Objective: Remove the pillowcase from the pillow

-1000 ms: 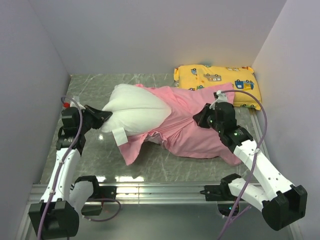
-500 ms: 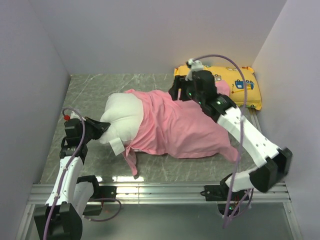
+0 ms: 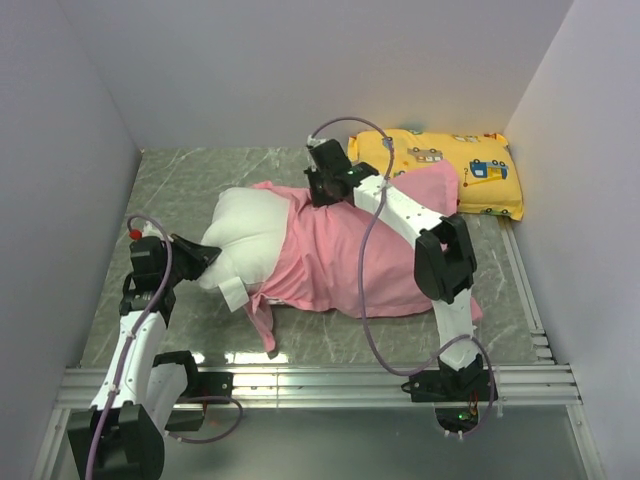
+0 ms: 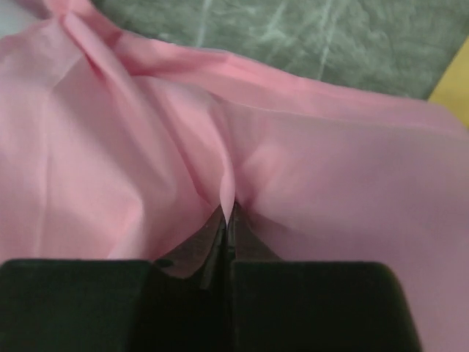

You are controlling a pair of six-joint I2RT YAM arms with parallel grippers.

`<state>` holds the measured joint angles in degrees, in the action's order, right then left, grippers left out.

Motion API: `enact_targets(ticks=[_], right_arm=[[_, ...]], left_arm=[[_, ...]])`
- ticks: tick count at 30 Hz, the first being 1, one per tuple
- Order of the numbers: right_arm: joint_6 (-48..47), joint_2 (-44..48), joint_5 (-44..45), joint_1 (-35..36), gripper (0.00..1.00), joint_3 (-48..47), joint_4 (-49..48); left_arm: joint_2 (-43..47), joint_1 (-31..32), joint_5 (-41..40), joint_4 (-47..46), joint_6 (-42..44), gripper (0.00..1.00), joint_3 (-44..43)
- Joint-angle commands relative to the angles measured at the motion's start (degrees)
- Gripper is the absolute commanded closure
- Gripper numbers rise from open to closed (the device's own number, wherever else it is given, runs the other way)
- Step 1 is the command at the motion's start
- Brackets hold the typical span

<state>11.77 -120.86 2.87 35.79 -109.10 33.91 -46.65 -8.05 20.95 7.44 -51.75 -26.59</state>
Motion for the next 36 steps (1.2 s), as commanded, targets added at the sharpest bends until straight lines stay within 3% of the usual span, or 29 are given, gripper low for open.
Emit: enact_targets(ticks=[1, 8, 12, 18, 20, 22, 26, 29, 32, 36], right_arm=[[2.4, 7.2, 3.5, -4.2, 1.00, 6.2, 0.9], [5.4, 15.2, 7.6, -15.3, 1.00, 14.5, -2.4], [7.3, 19.1, 5.3, -23.2, 1.00, 17.9, -4.1], [8.0, 22.6, 4.7, -25.9, 1.00, 18.7, -4.3], [7.5, 23.6, -1.1, -24.5, 1.00, 19.3, -5.4], [5.6, 24.8, -1.0, -21.9, 0.98, 19.0, -4.7], [4.3, 31.4, 7.0, -12.4, 0.50, 20.7, -4.7], [4.8, 38.5, 10.1, -7.4, 0.35, 22.7, -6.2], [5.9, 44.5, 12.1, -2.6, 0.33, 25.6, -6.6], [9.8, 51.2, 18.7, 10.9, 0.33, 35.2, -8.8]], left_arm=[[1.9, -0.5, -3.8, 2.8, 1.9, 1.00, -3.5], [8.7, -0.7, -9.5, 10.0, 3.4, 0.99, -7.5], [11.3, -1.2, -11.5, 12.1, 4.3, 1.00, -8.1], [10.6, -1.6, -10.9, 10.2, 3.3, 0.99, -5.2], [10.1, -1.6, -8.5, 7.7, 2.3, 0.99, -4.4], [9.0, -1.6, -5.7, 4.8, 0.7, 0.99, -4.3], [7.6, -1.5, -5.0, 4.2, 1.1, 1.00, -6.7], [7.0, -1.4, -5.6, 5.0, 1.8, 0.99, -8.8], [7.2, -1.3, -5.0, 4.7, 1.4, 1.00, -10.0], [6.7, -1.0, -4.8, 4.2, 0.9, 0.99, -11.6]])
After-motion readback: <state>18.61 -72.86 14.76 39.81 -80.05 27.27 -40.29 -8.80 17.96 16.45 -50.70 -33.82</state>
